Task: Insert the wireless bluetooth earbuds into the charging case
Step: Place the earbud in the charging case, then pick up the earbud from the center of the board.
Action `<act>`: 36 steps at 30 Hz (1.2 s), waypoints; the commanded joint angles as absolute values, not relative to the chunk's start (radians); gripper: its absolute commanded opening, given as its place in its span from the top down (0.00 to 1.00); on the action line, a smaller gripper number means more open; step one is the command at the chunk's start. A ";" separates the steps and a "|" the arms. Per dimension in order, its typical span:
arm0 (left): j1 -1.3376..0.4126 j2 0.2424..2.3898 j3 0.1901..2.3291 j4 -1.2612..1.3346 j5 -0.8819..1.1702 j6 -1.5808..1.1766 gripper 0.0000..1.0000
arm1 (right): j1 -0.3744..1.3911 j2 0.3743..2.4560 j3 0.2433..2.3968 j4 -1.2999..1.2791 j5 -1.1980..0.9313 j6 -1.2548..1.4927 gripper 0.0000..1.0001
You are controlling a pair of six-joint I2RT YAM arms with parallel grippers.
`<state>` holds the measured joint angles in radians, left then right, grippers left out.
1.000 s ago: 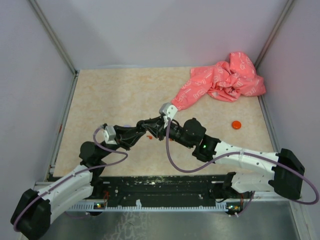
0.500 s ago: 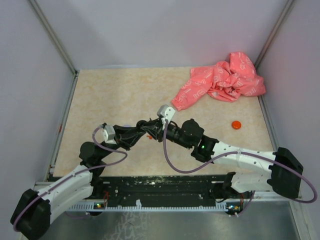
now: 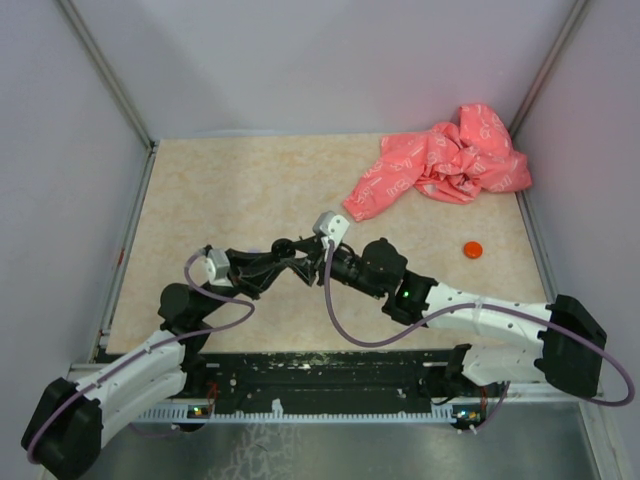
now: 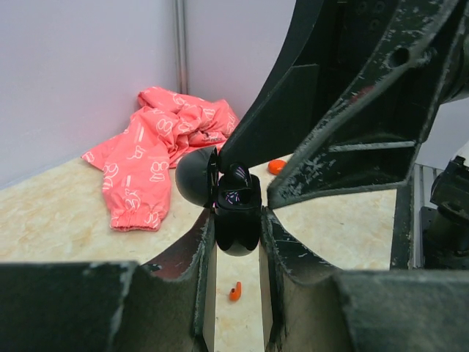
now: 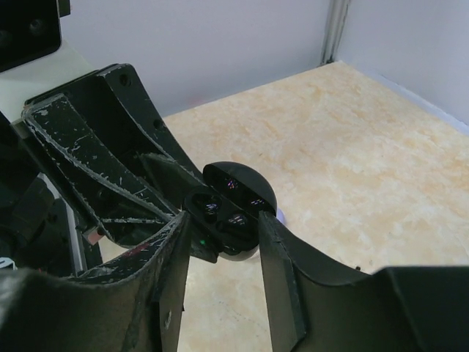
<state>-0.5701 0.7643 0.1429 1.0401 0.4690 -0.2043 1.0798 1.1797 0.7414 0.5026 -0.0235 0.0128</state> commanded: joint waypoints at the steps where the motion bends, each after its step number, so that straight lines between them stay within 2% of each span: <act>1: -0.568 0.753 0.147 1.105 0.441 -0.189 1.00 | 1.094 1.156 0.795 0.425 -0.014 0.024 0.56; 9: -0.568 0.713 0.174 0.900 0.312 -0.156 1.00 | 1.049 1.138 0.867 0.311 -0.003 0.029 0.45; 16: -0.568 0.641 0.337 0.414 0.108 -0.083 1.00 | 0.923 1.199 0.892 0.247 -0.003 0.038 0.44; 24: -0.568 0.598 0.487 0.129 -0.020 -0.026 1.00 | 0.849 1.391 0.919 0.285 0.048 0.041 0.46; 30: -0.568 0.581 0.585 0.012 -0.058 0.122 1.00 | 0.831 1.572 0.977 0.307 0.055 0.031 0.49; 36: -0.568 0.542 0.534 0.050 -0.108 0.182 1.00 | 0.822 1.774 1.058 0.341 0.083 0.044 0.54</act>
<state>-0.5694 0.5713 0.5579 0.0566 -0.0544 0.1112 0.8352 1.6802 0.9676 0.2653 0.0536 0.0303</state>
